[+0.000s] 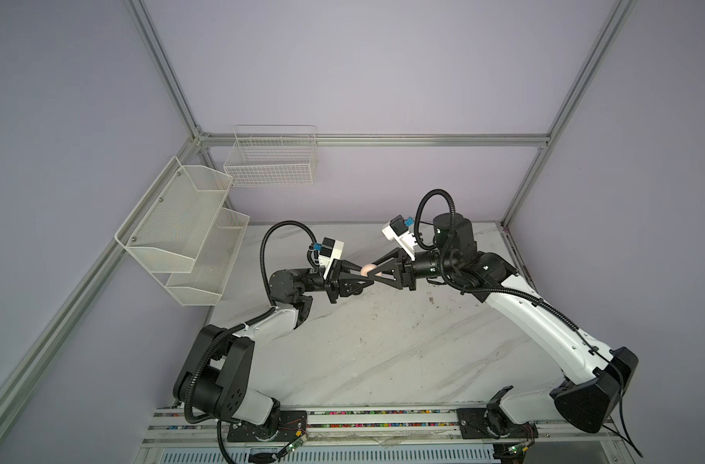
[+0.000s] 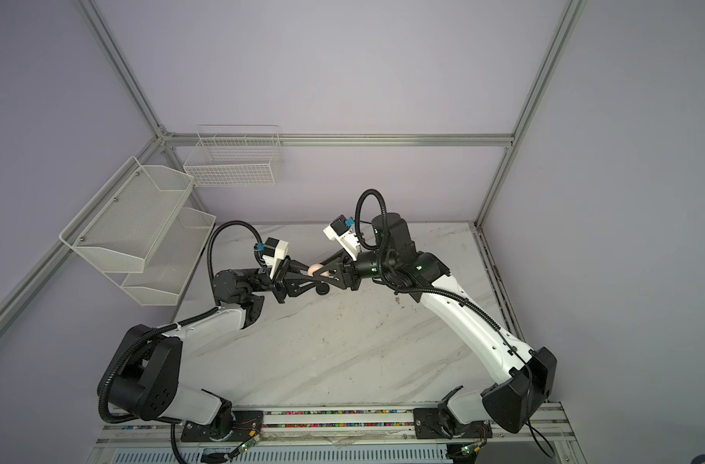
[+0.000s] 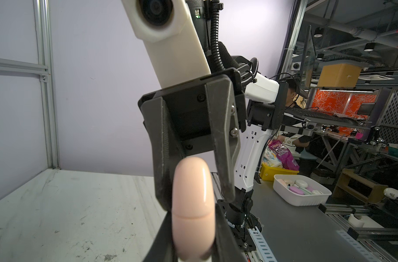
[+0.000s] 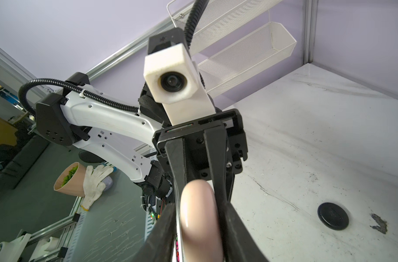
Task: Insert wireless bluetooth earbuds into charging case
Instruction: Close the charging case.
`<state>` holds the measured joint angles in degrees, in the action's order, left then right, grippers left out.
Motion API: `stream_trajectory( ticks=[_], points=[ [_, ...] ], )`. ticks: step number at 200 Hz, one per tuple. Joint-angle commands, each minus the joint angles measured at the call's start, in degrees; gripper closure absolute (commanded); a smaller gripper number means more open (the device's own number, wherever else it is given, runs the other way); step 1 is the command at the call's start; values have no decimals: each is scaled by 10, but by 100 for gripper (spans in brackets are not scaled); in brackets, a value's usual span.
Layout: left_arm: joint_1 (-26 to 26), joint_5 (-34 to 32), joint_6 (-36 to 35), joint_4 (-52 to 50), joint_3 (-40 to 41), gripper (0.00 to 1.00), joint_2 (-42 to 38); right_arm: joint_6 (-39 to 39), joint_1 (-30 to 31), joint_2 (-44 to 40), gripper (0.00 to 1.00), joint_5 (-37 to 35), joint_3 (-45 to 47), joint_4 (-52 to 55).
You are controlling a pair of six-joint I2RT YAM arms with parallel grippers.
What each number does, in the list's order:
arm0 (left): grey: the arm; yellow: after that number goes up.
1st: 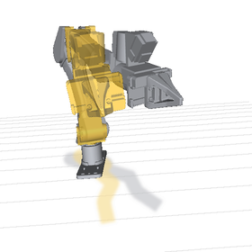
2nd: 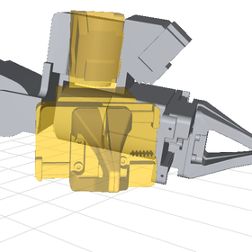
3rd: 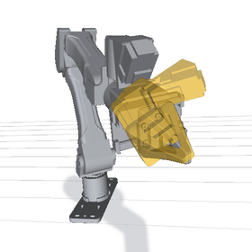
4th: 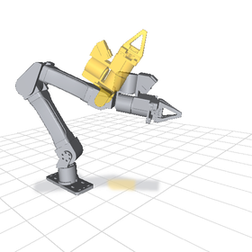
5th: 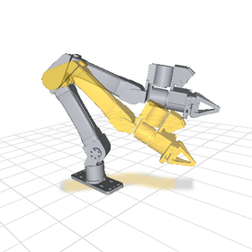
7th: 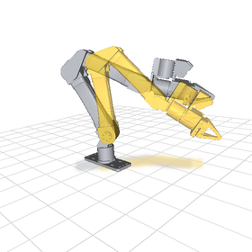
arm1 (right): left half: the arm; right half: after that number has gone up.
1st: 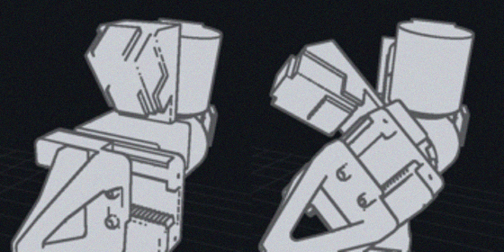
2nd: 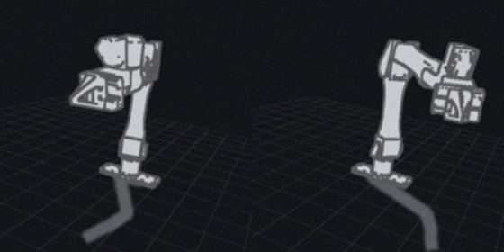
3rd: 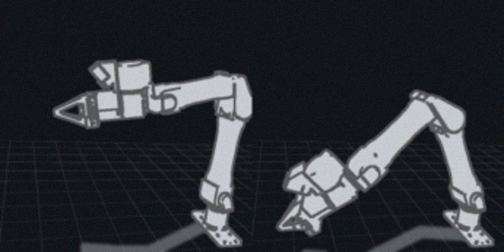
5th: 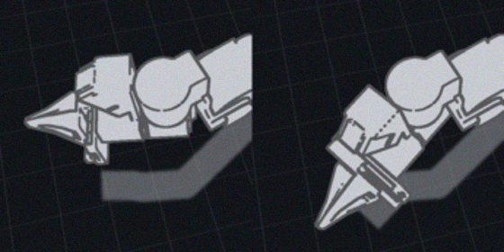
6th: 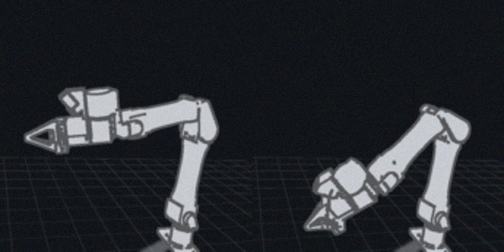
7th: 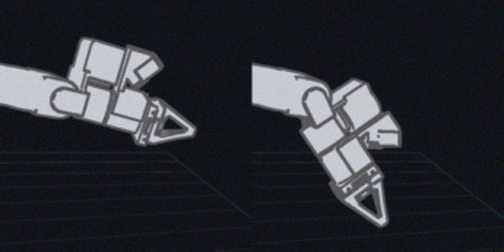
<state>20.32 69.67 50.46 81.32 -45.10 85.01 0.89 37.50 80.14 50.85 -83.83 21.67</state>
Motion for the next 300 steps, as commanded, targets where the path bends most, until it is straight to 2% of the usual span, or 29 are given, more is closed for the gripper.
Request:
stream_trajectory(
  ticks=[1, 63, 133, 147, 172, 196, 227, 260, 274, 300],
  points=[
    [-4, -34, 7, 15, 4, 100, 2, -10, 8, -11, 62, 30, 8, 19],
    [-4, -35, 11, 15, 2, 100, 3, -44, 9, -11, 70, 23, 9, 39],
    [-5, -40, 21, 14, -2, 100, 5, -59, 13, -24, 84, -11, 18, 29],
    [-5, -40, 25, 14, -4, 91, 8, -49, 13, -27, 86, -17, 23, 20],
    [-9, -42, 27, 15, 1, 63, 9, -37, 12, -26, 89, -33, 26, 10],
    [-26, -66, 26, 15, 43, 50, -5, -38, 0, -24, 90, -38, 36, 4],
    [-46, -124, 7, 11, 136, 43, -35, -44, -18, -17, 91, -40, 65, -9],
    [-48, -165, -32, -25, 215, 43, -99, -45, -24, 6, 91, -50, 133, -39],
    [-48, -188, -59, -74, 238, 43, -129, -29, -24, 10, 92, -73, 172, -73],
    [-48, -242, -109, -208, 256, 44, -196, 9, -16, 26, 91, -71, 255, -183]
  ],
)
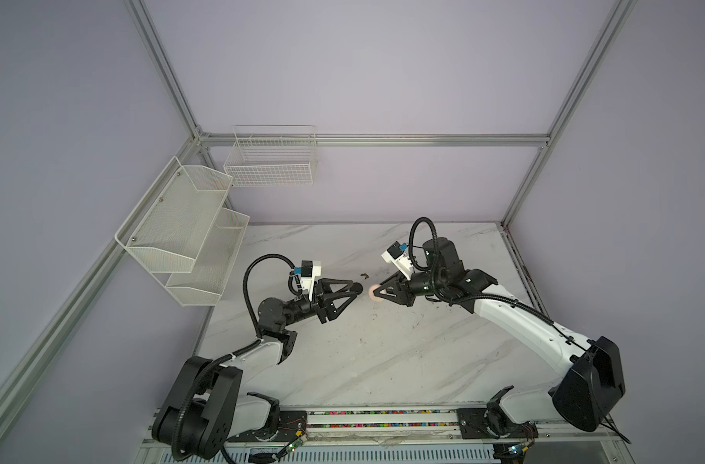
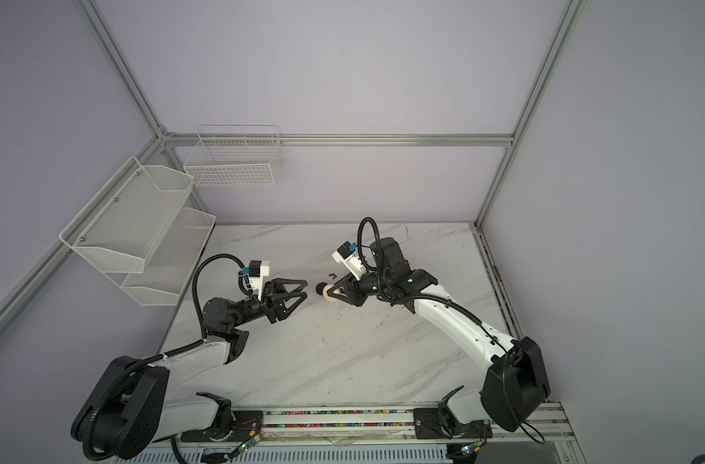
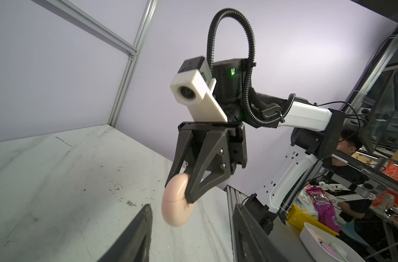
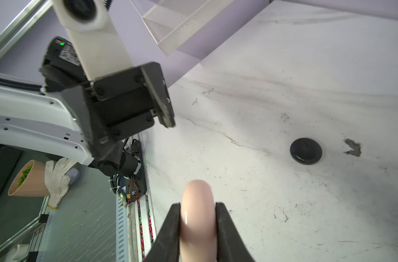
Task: Insert wireless bluetooth earbuds into charging case
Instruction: Close the charging case, then place the charging case at the center of the table.
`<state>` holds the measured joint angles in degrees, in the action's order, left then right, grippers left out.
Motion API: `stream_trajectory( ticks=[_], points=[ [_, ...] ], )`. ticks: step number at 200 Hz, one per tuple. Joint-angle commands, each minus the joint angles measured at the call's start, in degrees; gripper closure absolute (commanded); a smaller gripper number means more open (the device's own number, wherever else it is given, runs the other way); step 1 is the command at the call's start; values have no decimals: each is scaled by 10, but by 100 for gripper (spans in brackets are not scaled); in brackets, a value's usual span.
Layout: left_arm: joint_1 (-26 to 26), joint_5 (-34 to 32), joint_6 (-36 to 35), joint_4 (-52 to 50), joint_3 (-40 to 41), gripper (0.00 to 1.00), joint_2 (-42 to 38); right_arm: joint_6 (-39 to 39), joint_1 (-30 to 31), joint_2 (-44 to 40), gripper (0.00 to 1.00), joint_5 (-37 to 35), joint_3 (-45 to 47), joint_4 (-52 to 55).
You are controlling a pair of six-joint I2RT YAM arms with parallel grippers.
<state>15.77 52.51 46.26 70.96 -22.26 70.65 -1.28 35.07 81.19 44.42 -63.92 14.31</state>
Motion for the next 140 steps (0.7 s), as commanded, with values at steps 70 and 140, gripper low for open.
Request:
stream_trajectory(
  ticks=[70, 140],
  points=[
    [0, -116, -81, -159, 48, 45, -89, 114, 44, 206, 90, 32, 134, -383],
    [0, -117, -85, -166, 51, 45, -92, 97, 42, 328, 87, 62, 104, -424]
  ],
)
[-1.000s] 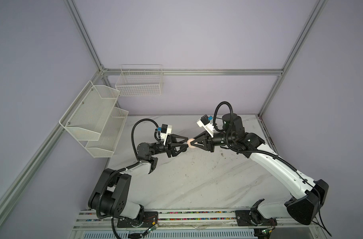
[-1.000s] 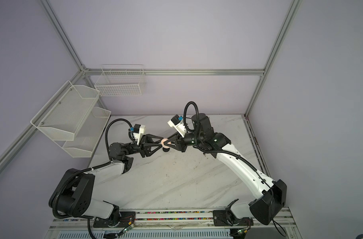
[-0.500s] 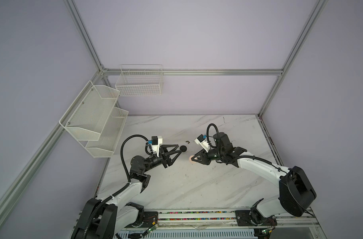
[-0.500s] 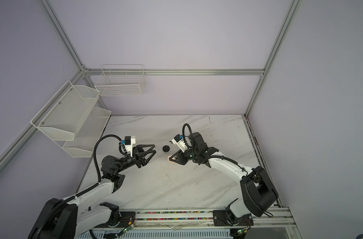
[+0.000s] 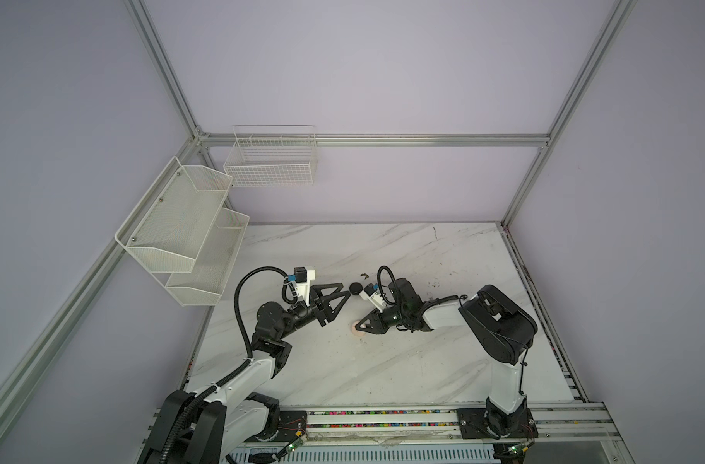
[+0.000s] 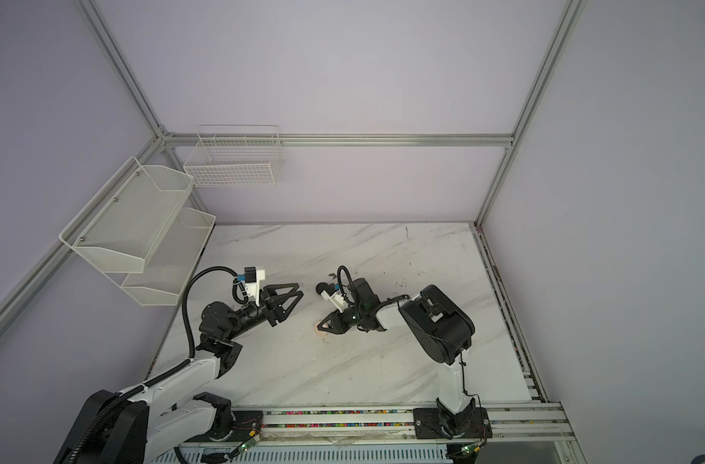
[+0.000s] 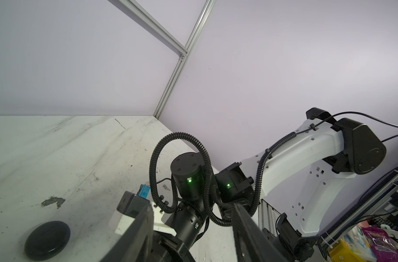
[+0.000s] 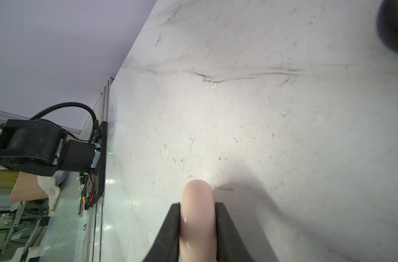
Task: Insert wireless bluetooth earbuds into charging case
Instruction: Place the charging case at the center of the table.
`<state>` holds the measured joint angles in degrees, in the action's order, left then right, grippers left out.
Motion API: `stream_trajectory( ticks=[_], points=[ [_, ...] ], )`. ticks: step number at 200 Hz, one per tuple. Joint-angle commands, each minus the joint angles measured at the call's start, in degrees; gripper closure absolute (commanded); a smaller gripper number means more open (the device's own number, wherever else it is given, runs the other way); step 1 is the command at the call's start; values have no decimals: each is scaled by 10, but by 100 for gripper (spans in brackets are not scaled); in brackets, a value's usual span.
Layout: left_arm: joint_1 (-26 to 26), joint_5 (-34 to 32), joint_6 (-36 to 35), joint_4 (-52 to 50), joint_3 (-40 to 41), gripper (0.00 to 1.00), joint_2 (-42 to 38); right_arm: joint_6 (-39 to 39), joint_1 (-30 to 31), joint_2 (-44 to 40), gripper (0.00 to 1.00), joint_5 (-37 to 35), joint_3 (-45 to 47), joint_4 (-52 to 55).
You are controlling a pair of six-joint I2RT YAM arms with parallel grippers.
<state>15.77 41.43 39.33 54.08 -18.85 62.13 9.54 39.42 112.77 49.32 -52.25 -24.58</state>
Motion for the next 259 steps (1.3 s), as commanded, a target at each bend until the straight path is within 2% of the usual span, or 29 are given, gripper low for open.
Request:
stream_trajectory(
  ticks=[1, 28, 73, 123, 160, 206, 223, 232, 236, 241, 246, 250, 259],
  points=[
    [0, -6, -16, 3, 17, 45, -7, -12, -2, 12, 87, 13, -13, -35],
    [0, -5, -17, 2, 18, 45, -13, -19, -13, 18, 84, 11, -14, -32],
    [0, -11, -23, -12, 17, 45, -29, -39, -27, 24, 65, 7, -19, -4],
    [-1, -11, -28, -17, 15, 46, -30, -51, -42, 26, 57, 0, -33, 24],
    [0, -10, -33, -24, 12, 46, -29, -68, -46, 23, 45, -14, -47, 56],
    [0, -33, -71, -101, -5, 45, -49, -91, -49, -8, 36, -64, -57, 103],
    [0, -83, -106, -199, -36, 45, -60, -97, -60, -69, 32, -140, -42, 107],
    [0, -126, -170, -326, -77, 43, -66, -108, -76, -119, 29, -206, -18, 93],
    [0, -152, -195, -374, -97, 39, -67, -110, -84, -142, 29, -237, -4, 80],
    [0, -225, -212, -431, -119, 35, -65, -111, -95, -169, 29, -277, 13, 61],
    [0, -310, -236, -472, -134, 28, -60, -105, -104, -197, 29, -341, 33, 36],
    [0, -370, -253, -487, -140, 28, -49, -103, -106, -217, 28, -415, 51, 14],
    [-4, -517, -293, -495, -146, 27, -23, -119, -111, -246, 17, -537, 97, -54]
  ],
)
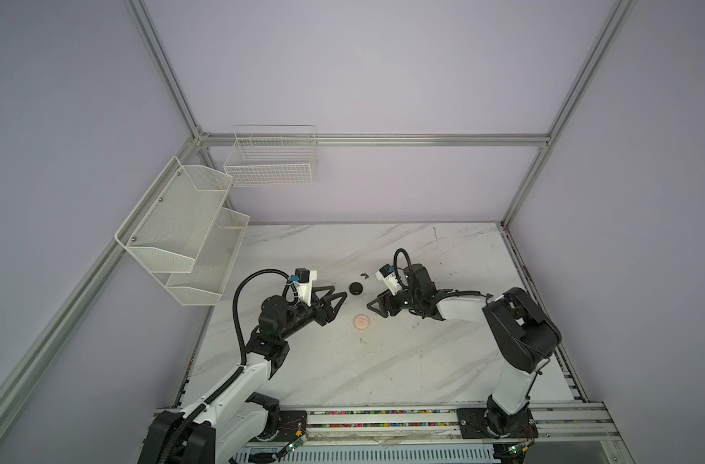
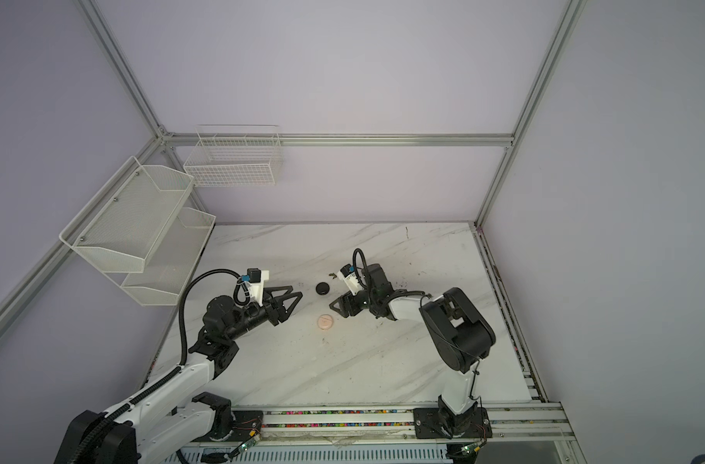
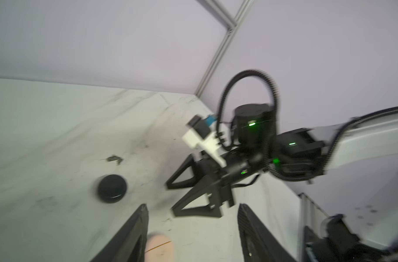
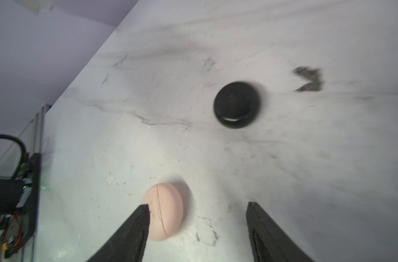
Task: Insert wireless bluetooth earbuds into charging case
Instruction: Place the charging case at the center of the table, then reset both arms
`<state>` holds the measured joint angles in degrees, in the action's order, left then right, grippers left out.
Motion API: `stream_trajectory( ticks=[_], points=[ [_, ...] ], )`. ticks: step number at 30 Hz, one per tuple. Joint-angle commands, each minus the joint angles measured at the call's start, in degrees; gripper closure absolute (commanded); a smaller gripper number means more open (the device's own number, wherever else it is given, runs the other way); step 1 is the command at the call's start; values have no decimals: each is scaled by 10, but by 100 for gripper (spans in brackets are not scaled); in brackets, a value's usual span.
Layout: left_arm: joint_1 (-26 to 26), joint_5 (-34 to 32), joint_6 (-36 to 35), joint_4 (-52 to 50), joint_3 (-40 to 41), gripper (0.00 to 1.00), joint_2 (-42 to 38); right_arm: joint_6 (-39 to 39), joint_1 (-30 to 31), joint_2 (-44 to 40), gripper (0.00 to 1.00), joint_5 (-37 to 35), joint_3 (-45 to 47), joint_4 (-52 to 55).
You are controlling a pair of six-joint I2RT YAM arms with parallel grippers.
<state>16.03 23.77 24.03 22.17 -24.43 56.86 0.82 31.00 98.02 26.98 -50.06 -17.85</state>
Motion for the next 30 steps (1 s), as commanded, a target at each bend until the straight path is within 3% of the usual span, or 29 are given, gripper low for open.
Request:
stream_trajectory(
  ticks=[1, 4, 6, 7, 9, 11, 13, 14, 16, 18, 19, 22, 30],
  points=[
    [-8, -347, -146, -175, -91, 27, 34, -30, -28, -102, 15, -322, 78, -128],
    [-27, -459, -323, -84, -69, 25, 119, -104, -54, -115, 11, -454, 123, -211],
    [-71, -454, -291, -31, -54, 26, 170, -123, -68, -103, 9, -484, 152, -280],
    [-105, -393, -261, -8, -48, 28, 195, -126, -86, -84, 9, -467, 172, -333],
    [-137, -355, -250, 70, -39, 29, 236, -150, -116, -24, 8, -459, 224, -506],
    [-143, -338, -249, 146, -27, 28, 257, -158, -128, 28, 3, -524, 250, -652],
    [-146, -328, -250, 219, -6, 27, 290, -77, -194, -3, 3, -423, 268, -611],
    [-151, -328, -246, 256, 6, 27, 311, -60, -229, 9, 5, -378, 282, -648],
    [-171, -299, -230, 273, 12, 25, 323, -57, -241, 56, 3, -382, 268, -697],
    [-177, -288, -229, 282, 14, 20, 326, -39, -241, 41, 3, -388, 231, -574],
    [-177, -286, -232, 293, 16, 14, 328, -44, -242, 51, 3, -394, 236, -614],
    [-177, -287, -231, 294, 17, 4, 331, -40, -244, 49, 3, -390, 226, -588],
    [-177, -287, -230, 299, 20, 0, 329, -44, -244, 47, 3, -390, 226, -581]
  ],
)
